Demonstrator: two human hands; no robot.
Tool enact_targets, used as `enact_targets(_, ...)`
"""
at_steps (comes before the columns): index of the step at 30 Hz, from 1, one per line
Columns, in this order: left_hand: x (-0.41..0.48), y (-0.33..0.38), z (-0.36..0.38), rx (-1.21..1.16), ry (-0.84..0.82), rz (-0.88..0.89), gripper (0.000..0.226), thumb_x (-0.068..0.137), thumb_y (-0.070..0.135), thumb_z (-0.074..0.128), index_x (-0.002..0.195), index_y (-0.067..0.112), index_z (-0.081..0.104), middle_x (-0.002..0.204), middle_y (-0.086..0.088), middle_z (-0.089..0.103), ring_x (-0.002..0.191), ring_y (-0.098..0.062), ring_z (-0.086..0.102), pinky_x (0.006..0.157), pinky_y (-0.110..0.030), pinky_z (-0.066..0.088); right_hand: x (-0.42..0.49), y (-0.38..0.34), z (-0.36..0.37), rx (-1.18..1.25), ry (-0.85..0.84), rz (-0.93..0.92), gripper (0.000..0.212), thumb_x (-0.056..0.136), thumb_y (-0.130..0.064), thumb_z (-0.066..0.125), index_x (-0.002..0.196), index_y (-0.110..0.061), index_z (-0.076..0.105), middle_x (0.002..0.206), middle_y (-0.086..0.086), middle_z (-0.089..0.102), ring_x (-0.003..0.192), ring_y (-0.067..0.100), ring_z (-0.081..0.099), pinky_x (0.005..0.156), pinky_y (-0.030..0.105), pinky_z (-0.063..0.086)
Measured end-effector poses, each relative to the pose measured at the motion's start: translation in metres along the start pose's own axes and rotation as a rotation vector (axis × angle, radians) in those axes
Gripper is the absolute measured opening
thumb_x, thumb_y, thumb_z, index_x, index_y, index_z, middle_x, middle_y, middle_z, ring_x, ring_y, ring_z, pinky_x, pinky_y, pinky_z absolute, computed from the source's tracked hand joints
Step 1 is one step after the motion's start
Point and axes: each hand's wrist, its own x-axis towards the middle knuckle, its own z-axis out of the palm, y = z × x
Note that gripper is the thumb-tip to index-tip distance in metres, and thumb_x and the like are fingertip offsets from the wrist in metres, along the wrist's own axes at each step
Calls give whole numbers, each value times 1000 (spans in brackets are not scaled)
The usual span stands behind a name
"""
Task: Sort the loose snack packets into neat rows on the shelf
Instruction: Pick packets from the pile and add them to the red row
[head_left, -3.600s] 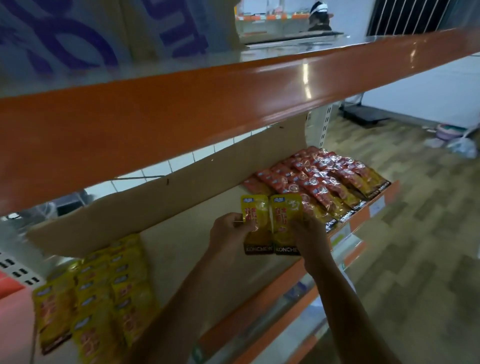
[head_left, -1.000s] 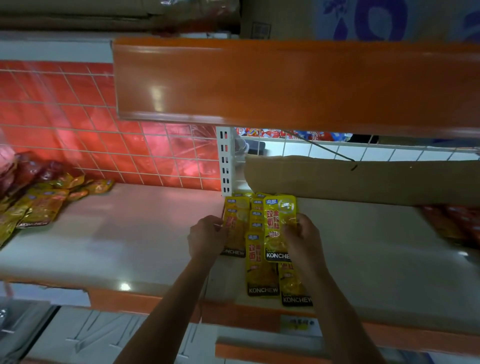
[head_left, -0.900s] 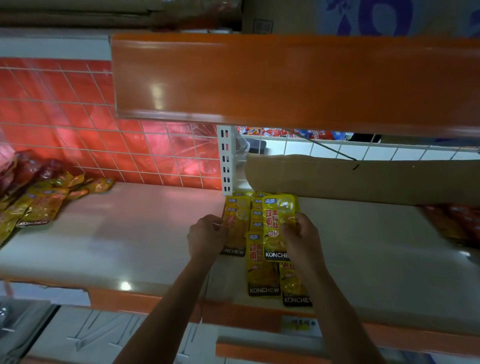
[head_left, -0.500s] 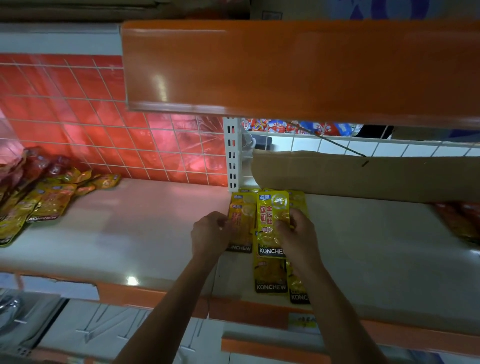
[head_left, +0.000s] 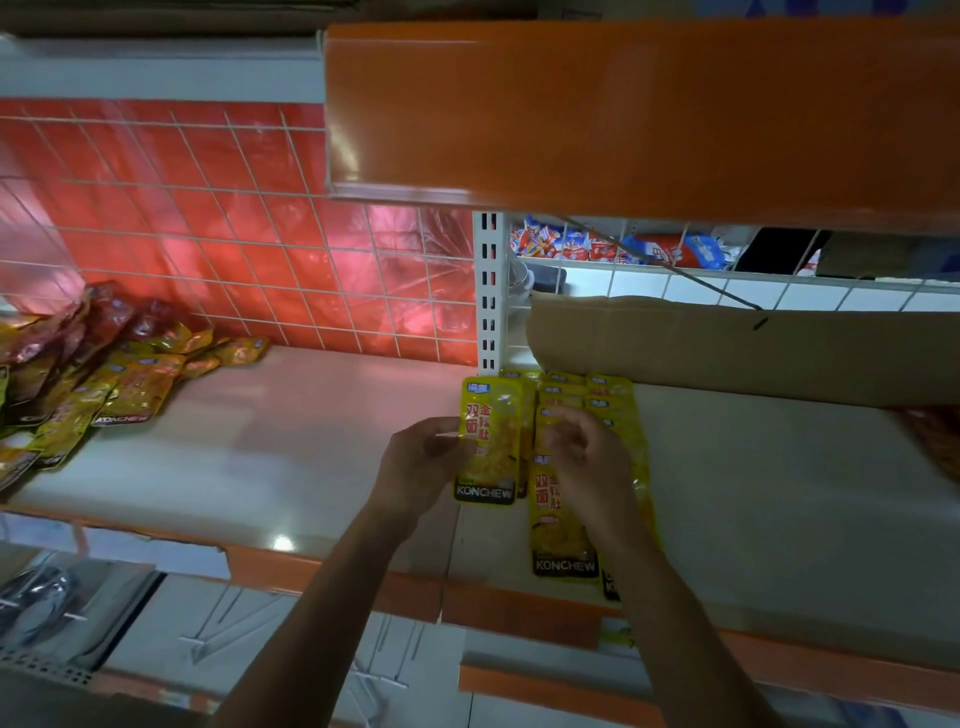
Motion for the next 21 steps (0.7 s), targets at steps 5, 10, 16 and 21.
enact_targets(5, 0, -12, -3, 236, 15, -70, 23, 76, 18, 75, 94, 32, 73, 79, 1, 75, 76, -17, 72, 77, -40, 58, -1, 2, -5, -47, 48, -31, 23, 93, -16, 58, 115, -20, 64, 93, -9, 63, 81, -3, 57, 71, 12, 42)
enact_targets(10, 0, -10, 7, 486, 37, -7, 25, 84, 19, 70, 109, 22, 71, 79, 4, 73, 68, -3, 67, 68, -22, 55, -5, 6, -11, -86, 27, -52, 22, 93, -15, 57, 113, -18, 64, 94, -11, 62, 83, -1, 57, 65, 2, 39)
enact_targets(16, -8, -8, 16, 747, 30, 47, 33, 79, 42, 62, 106, 26, 73, 87, 1, 74, 81, -15, 68, 76, -29, 54, -3, 10, -16, -73, -6, -41, 17, 94, -16, 57, 108, -23, 64, 94, -14, 62, 81, -12, 55, 65, 2, 39)
enact_targets(21, -10, -9, 21, 843, 54, 21, 27, 83, 40, 63, 101, 22, 74, 86, 0, 73, 80, -17, 66, 71, -28, 52, -1, 10, -19, -97, -44, -56, 18, 95, -14, 55, 109, -21, 65, 95, -14, 60, 84, -4, 56, 63, -3, 36)
